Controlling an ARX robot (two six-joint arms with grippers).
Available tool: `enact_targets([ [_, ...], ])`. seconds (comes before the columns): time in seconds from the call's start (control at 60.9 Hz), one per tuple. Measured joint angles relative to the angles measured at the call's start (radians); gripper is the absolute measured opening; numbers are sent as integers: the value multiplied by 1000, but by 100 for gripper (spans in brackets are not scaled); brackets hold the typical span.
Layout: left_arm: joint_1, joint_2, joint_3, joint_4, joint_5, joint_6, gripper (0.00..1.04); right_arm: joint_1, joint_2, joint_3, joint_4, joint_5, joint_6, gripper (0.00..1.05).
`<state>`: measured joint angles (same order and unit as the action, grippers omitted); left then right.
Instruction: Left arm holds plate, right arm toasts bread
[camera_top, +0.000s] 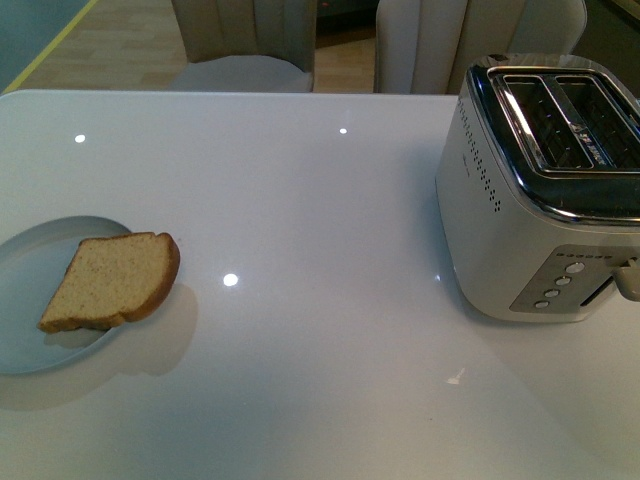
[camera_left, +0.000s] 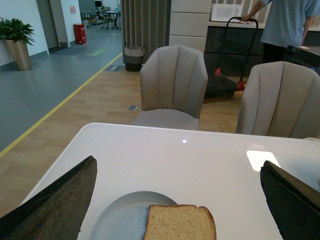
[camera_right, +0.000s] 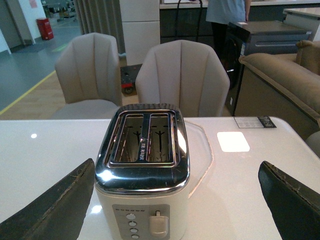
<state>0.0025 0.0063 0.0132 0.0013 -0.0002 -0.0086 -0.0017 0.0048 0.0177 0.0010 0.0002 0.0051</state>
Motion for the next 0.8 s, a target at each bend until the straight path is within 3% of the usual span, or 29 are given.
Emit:
enact_targets([
  [0.098,3,6,3,-12,20,-10,98,0,0,0,0,0,0,96],
  [0.148,20,75,60,-167,145,-113,98,0,0,0,0,0,0,96],
  [0.213,4,159,107,-288,219,-262,98,0,0,0,0,0,0,96],
  [0.377,69,216,167,-298,345,-392,98,0,0,0,0,0,0,96],
  [0.459,174,373,193,-166,435,-374,98,0,0,0,0,0,0,96],
  [0.558,321,797,224,162,480,-286,98,0,0,0,0,0,0,96],
  [0.673,376,1209,312,423,472,-201,98,0,0,0,0,0,0,96],
  [0.804,409,1567,415,549,440,-150,98,0,0,0,0,0,0,96],
])
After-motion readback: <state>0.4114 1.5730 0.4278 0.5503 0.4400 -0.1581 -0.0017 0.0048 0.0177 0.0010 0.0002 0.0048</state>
